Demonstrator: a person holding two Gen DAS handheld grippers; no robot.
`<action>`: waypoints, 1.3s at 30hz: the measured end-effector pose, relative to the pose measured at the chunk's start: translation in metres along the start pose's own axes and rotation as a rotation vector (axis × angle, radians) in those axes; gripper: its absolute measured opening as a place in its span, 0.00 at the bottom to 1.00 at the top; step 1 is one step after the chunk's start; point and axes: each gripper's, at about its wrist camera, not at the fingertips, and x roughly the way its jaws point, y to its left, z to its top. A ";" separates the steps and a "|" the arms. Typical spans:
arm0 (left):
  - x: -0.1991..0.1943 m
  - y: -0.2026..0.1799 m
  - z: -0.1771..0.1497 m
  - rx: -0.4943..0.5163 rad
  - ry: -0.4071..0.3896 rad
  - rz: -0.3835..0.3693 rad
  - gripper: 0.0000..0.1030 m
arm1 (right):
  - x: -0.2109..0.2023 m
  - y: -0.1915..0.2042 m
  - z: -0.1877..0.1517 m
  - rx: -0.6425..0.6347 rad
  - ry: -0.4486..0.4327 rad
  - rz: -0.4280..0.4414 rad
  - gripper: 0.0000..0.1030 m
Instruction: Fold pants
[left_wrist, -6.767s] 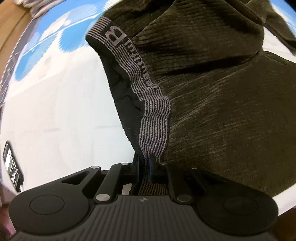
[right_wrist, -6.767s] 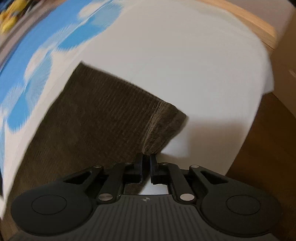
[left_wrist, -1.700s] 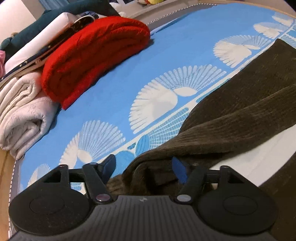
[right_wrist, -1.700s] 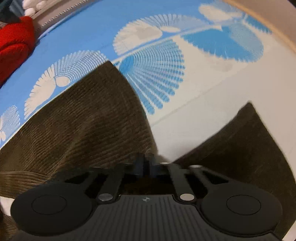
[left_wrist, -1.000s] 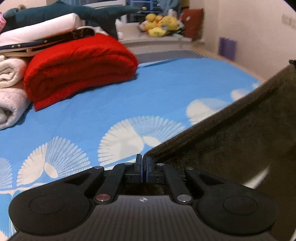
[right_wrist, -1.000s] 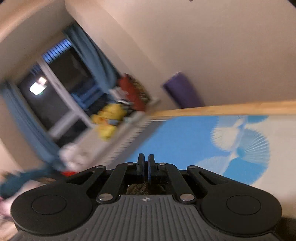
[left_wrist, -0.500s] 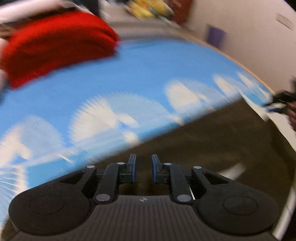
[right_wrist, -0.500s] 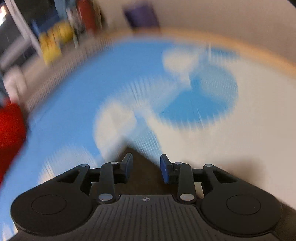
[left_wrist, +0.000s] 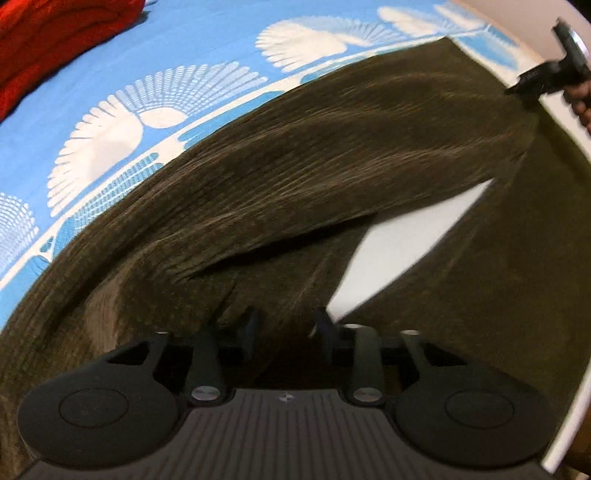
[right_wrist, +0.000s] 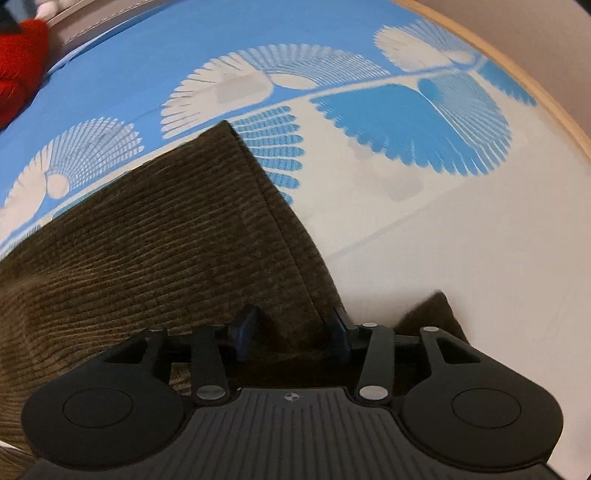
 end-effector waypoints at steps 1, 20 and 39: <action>0.000 0.002 0.002 -0.003 -0.008 0.002 0.14 | 0.002 0.000 0.003 -0.012 -0.016 -0.002 0.20; -0.045 -0.005 -0.017 0.188 -0.052 -0.232 0.17 | 0.002 -0.033 0.038 0.257 -0.212 -0.202 0.19; -0.066 0.085 -0.007 -0.247 -0.228 0.045 0.29 | -0.002 -0.027 -0.009 0.443 -0.111 -0.306 0.41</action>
